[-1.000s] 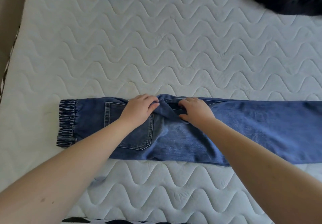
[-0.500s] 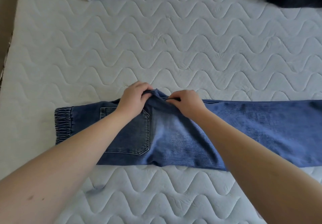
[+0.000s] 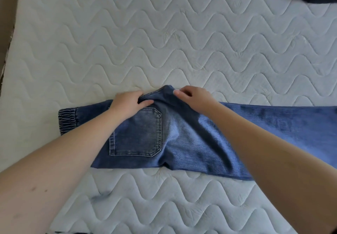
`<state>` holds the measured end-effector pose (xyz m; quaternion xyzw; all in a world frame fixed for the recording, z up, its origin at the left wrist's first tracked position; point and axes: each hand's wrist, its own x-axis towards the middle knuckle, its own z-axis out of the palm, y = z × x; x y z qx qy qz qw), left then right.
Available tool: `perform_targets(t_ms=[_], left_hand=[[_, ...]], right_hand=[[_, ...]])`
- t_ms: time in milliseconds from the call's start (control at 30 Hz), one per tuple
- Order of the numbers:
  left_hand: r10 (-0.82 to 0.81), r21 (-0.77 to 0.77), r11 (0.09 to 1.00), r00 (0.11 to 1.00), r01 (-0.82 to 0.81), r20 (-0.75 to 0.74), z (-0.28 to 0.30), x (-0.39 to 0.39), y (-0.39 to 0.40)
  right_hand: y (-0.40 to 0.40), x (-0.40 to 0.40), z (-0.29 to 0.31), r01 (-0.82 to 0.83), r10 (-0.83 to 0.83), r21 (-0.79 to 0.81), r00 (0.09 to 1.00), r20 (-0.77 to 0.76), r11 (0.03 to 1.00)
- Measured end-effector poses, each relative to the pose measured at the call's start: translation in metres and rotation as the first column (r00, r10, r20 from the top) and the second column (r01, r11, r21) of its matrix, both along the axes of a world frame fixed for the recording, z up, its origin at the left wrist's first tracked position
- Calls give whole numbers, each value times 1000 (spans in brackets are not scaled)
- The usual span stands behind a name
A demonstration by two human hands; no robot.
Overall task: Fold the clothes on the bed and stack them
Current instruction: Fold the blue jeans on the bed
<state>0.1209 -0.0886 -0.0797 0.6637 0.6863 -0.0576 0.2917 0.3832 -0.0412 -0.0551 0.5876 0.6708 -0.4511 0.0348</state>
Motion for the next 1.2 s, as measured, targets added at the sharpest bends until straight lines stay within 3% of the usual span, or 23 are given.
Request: perform_targets(t_ms=[67,133,200,267,400,500,600,700,767,867,967,1100,1200], left_hand=[[11,-9,1000,998,-10,55,0,-14,-6],[48,13,999,992,-50,114,2,-21,-7],[54,47,997,991,-60,124,7,-23,-7],[85,28,996,989,-89,118,12,-31,-6],[15,-226,973,994,-40,-112,15,-72,-10],[-51,-280,959,950,-39,-307,17,-114,-24],[-43,-263,964,947,-44,-317,15,-146,-45],[108,-210,968,982,-139,-152,20,-162,-55],[121,-163,977,986,-139,-114,27,-168,-60],[138,-143,977,982,-155,-127,34,-178,-72],[193,-177,961,974,-213,-119,33,-189,-85],[168,-213,963,986,-164,3,43,-206,-86],[72,-290,954,997,-72,-10,49,-220,-76]], right_hand=[[-5,-12,0,-139,137,40,989,52,989],[-1,-29,0,-177,173,60,983,63,982],[10,-45,3,-79,79,49,997,15,996],[23,-54,5,116,-116,-11,989,-87,993],[26,-48,2,300,-306,-60,937,-168,952],[24,-48,-5,346,-353,-74,923,-149,935],[27,-57,-12,237,-239,121,971,-1,964],[25,-71,-11,-40,14,279,995,94,959],[24,-86,-12,-310,264,268,945,194,912],[21,-106,-15,-479,393,233,857,334,846],[17,-116,-15,-536,438,206,814,381,819],[25,-107,-13,-298,244,265,945,217,917],[29,-107,-13,-250,193,327,961,197,911]])
